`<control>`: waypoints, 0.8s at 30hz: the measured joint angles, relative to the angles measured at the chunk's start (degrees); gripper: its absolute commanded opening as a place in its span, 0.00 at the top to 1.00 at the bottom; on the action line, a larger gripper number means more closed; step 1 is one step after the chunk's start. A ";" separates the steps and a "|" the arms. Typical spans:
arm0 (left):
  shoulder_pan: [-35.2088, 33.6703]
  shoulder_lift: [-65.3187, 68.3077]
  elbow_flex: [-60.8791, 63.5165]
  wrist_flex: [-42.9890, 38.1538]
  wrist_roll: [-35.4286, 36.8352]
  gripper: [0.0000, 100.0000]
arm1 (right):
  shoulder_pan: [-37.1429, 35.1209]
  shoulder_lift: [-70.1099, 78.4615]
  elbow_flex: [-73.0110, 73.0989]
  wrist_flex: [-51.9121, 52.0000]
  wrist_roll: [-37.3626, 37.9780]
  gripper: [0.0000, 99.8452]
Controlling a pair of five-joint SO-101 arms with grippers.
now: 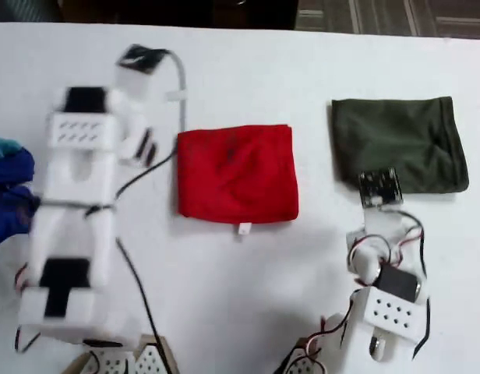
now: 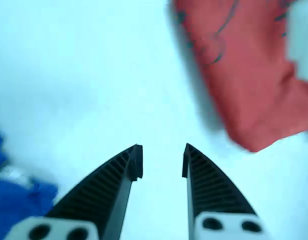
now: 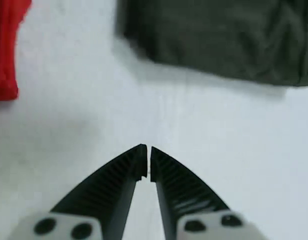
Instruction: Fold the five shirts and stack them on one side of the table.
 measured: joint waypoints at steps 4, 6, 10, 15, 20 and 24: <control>-6.42 -12.22 16.18 -7.38 -4.66 0.85 | -7.47 0.44 -10.46 4.92 -0.97 0.98; -9.67 -17.85 26.46 -13.01 -6.42 0.85 | -11.08 3.16 -14.68 5.54 -3.34 0.96; -15.38 -25.14 44.84 -24.09 -8.35 0.85 | -15.74 13.71 -22.95 5.54 -9.05 0.88; -18.90 -26.55 59.08 -35.52 -8.62 0.85 | -22.77 32.44 -34.73 8.88 -16.18 0.80; -18.99 -26.64 68.04 -46.33 -8.70 0.85 | -30.68 50.90 -50.20 15.74 -22.33 0.73; -18.90 -27.52 71.82 -52.31 -8.70 0.85 | -33.32 64.62 -63.03 19.78 -28.04 0.71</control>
